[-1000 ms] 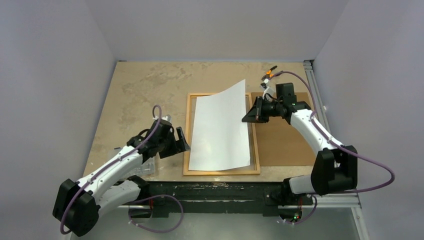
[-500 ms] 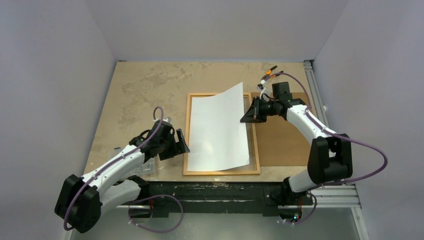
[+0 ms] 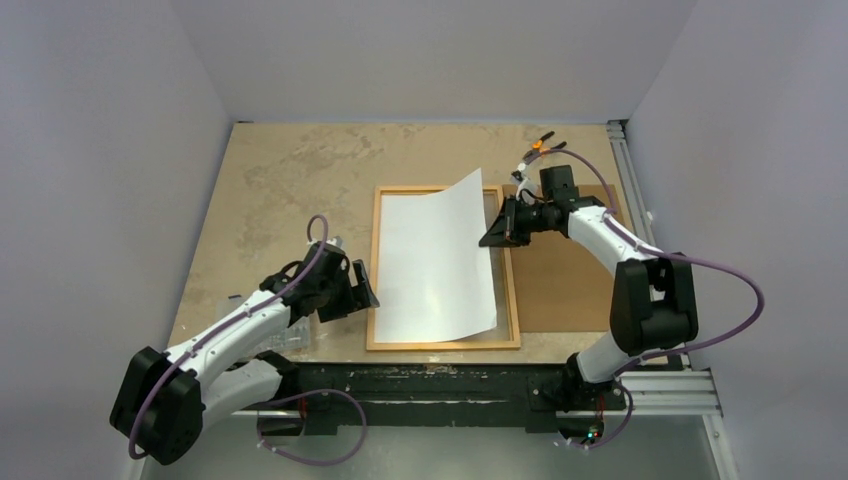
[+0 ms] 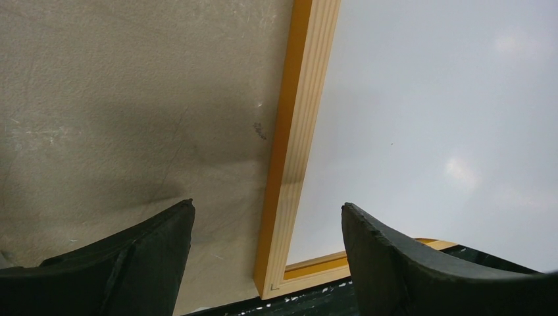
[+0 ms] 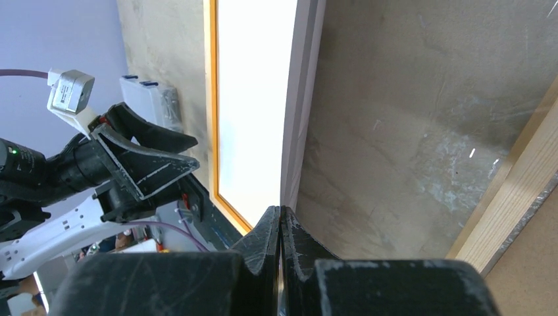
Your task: Put the photo into the frame
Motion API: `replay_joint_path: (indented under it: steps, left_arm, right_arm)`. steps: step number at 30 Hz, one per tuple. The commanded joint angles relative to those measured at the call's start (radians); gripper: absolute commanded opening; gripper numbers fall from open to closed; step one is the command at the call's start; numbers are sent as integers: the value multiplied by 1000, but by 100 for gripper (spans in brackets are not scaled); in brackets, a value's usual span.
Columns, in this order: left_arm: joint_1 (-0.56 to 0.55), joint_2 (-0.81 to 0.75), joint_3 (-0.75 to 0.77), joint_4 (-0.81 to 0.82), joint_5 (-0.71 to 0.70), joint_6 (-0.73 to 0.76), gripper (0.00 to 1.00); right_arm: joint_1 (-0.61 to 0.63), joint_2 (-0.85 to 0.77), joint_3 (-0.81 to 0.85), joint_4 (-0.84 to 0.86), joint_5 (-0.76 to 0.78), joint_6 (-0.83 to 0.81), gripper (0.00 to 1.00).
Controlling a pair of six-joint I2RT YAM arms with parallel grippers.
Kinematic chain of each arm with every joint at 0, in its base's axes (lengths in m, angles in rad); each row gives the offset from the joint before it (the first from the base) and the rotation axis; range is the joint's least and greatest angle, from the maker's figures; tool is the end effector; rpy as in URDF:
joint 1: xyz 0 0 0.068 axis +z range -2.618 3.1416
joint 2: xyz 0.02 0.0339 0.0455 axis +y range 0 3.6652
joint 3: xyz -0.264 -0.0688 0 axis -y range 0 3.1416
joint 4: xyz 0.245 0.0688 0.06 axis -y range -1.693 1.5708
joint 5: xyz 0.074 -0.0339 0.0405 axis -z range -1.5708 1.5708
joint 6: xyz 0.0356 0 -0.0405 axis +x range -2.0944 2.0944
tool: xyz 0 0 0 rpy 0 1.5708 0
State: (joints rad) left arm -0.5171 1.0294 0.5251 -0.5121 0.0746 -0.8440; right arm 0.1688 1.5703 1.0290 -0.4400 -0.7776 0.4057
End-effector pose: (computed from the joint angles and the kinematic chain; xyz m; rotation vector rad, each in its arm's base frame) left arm 0.1596 -0.0938 0.1808 -0.4113 2.6700 -0.5620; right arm 0.3073 0.0777 0.2201 -0.0135 2.5563 1.2148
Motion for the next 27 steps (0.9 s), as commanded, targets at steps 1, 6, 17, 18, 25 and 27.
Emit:
replay_joint_path:
  steps: [1, 6, 17, 18, 25, 27]
  left_arm:
    - [10, 3, -12, 29, -1, 25, 79]
    - [11, 7, -14, 33, -1, 26, 79]
    - [11, 18, -20, 39, 1, 30, 79]
    - [10, 20, -20, 40, 1, 31, 79]
    - [9, 32, -25, 47, 3, 34, 79]
    - [11, 33, -25, 48, 2, 35, 79]
  right_arm:
    - [-4, 7, 38, 27, -17, -22, 2]
    - [-4, 6, 34, 11, 2, -34, 13]
    - [-4, -18, 40, -37, 85, -60, 46]
    - [-4, -17, 43, -41, 88, -61, 47]
    - [-4, -26, 74, -97, 192, -81, 58]
    - [-4, -33, 85, -121, 236, -88, 60]
